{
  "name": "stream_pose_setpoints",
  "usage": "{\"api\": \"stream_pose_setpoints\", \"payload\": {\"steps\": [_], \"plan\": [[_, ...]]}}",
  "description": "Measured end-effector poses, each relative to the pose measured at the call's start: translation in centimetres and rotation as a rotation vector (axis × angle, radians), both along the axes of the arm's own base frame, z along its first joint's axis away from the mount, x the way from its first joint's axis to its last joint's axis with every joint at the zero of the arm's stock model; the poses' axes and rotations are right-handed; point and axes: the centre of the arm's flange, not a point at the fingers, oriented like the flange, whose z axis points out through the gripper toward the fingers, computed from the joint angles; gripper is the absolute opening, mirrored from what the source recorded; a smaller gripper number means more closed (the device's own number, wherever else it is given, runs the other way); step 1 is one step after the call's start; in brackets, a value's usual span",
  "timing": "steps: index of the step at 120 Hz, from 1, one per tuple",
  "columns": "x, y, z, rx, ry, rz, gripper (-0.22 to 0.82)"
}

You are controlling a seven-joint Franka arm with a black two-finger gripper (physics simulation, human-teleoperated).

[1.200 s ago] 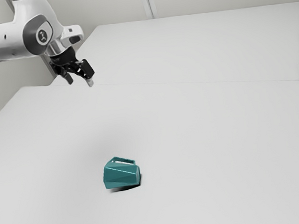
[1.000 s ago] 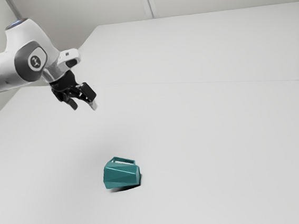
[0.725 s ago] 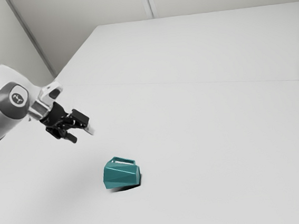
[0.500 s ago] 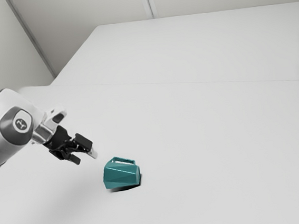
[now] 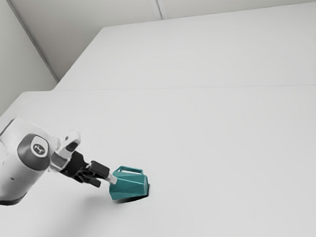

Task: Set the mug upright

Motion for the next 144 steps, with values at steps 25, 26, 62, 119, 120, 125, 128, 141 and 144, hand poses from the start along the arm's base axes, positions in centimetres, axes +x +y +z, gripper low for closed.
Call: {"api": "stream_pose_setpoints", "payload": {"steps": [25, 26, 62, 119, 120, 125, 128, 141, 144], "plan": [[1.2, 0.6, -1.6, -0.125, -0.059, 0.04, 0.6], [1.3, 0.5, -1.6, -0.129, -0.062, 0.04, 0.6], [1.0, -0.7, -3.0, -0.215, -0.138, -0.04, 0.59], [2.7, -2.3, -3.5, -0.24, -0.236, -0.191, 0.0], [2.8, -2.3, -3.4, -0.24, -0.239, -0.194, -0.01], [3.2, -2.6, -2.9, -0.238, -0.256, -0.212, -0.04], [3.4, -2.8, -2.7, -0.239, -0.267, -0.223, -0.06], [4.2, -3.9, -1.7, -0.244, -0.303, -0.268, -0.13], [4.3, -4.1, -1.6, -0.246, -0.309, -0.276, -0.13]]}}
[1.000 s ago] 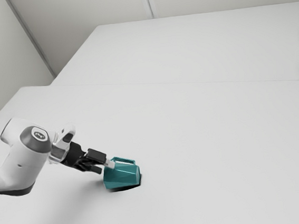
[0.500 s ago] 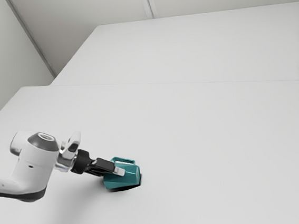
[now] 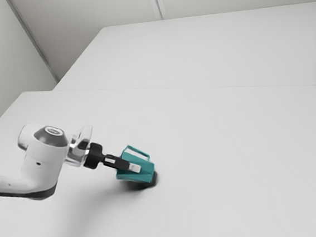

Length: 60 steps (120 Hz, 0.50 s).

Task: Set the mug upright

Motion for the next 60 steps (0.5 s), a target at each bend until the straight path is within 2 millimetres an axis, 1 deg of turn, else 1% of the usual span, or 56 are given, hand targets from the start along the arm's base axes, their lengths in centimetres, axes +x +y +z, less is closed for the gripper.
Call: {"api": "stream_pose_setpoints", "payload": {"steps": [20, 29, 39, 47, 54, 60], "plan": [[0.3, -1.0, 0.7, -0.006, -0.038, -0.033, -0.16], [0.8, -1.4, 1.7, -0.005, -0.069, -0.047, -0.17], [2.2, -1.8, 3.6, 0.029, -0.123, -0.081, -0.17], [3.6, -1.7, 5.4, 0.11, -0.163, -0.14, -0.18], [4.7, -1.7, 6.3, 0.205, -0.174, -0.207, -0.18], [5.6, -2.2, 6.7, 0.289, -0.171, -0.272, -0.18]]}}
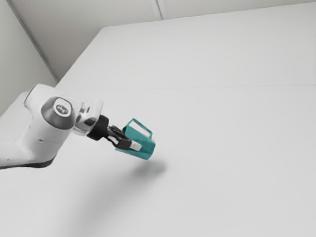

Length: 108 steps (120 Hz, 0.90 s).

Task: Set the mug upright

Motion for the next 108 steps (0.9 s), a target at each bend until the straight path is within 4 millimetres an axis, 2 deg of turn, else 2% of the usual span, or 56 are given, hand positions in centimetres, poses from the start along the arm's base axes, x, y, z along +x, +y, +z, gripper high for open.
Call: {"api": "stream_pose_setpoints", "payload": {"steps": [12, 26, 49, 70, 108], "plan": [[1.3, -0.8, 0.9, 0.176, 0.0, -0.097, -0.18], [1.4, -1.7, 0.9, 0.355, 0.022, -0.174, -0.18], [1.5, -3.9, -1.0, 0.584, 0.054, -0.221, -0.18], [2.0, -4.7, -3.2, 0.652, 0.088, -0.154, -0.18], [1.9, -5.5, -4.2, 0.659, 0.125, -0.018, -0.18]]}}
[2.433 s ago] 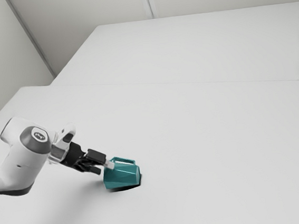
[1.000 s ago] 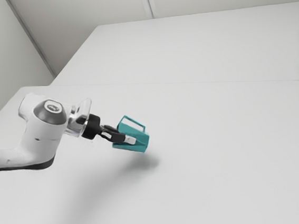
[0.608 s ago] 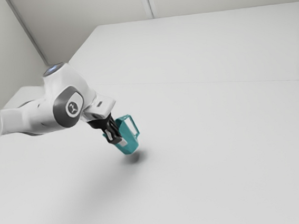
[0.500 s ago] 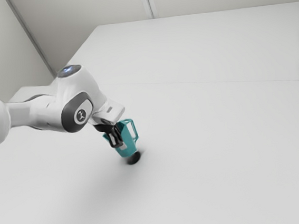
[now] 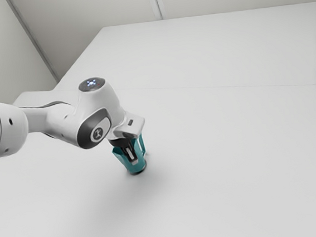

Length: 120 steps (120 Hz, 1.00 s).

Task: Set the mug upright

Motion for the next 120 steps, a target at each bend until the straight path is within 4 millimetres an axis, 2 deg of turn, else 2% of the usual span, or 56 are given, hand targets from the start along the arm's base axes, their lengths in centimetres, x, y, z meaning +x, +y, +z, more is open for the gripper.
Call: {"api": "stream_pose_setpoints", "payload": {"steps": [7, 25, 38, 57, 71, 84, 103, 120], "plan": [[0.0, 0.0, -0.1, -0.001, 0.0, 0.023, -0.15], [0.3, 0.2, 0.6, -0.009, -0.012, 0.074, 0.18], [0.9, 0.4, 1.9, -0.015, -0.038, 0.102, 0.35], [1.3, 0.8, 3.7, -0.029, -0.07, 0.137, 0.48], [1.7, 0.9, 6.1, -0.047, -0.102, 0.16, 0.54], [2.4, 0.4, 9.3, -0.07, -0.143, 0.177, 0.56], [4.2, 0.0, 15.7, -0.083, -0.19, 0.212, 0.58], [5.3, 0.7, 23.5, -0.08, -0.218, 0.261, 0.59]]}}
